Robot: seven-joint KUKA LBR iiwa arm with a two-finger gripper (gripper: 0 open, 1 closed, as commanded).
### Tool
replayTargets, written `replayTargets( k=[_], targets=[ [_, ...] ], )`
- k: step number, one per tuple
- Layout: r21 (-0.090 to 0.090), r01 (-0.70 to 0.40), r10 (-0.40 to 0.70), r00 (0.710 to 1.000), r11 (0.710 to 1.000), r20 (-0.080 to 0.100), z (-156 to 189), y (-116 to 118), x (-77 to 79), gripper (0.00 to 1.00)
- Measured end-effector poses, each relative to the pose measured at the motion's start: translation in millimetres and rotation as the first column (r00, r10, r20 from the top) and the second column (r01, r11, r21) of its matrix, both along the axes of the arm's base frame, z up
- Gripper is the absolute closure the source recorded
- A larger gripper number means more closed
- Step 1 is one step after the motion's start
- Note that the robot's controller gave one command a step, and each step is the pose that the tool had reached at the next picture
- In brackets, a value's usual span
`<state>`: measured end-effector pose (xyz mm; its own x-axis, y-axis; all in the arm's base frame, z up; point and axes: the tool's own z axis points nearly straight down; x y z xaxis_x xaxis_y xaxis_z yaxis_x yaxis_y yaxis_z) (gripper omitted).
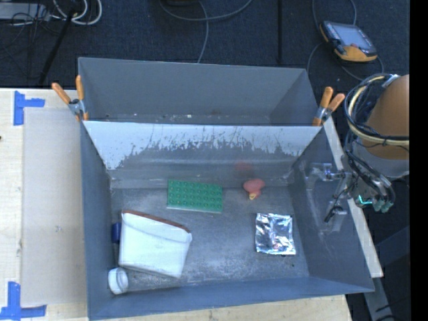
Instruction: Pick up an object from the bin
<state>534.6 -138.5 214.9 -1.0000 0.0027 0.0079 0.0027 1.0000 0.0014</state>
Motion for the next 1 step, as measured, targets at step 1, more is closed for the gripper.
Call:
replayTargets(
  k=[1],
  targets=[
    [-0.001, 0.269, -0.269, 0.963, 0.963, 0.002, -148.4, 16.2, -15.7, 0.00]
  ],
)
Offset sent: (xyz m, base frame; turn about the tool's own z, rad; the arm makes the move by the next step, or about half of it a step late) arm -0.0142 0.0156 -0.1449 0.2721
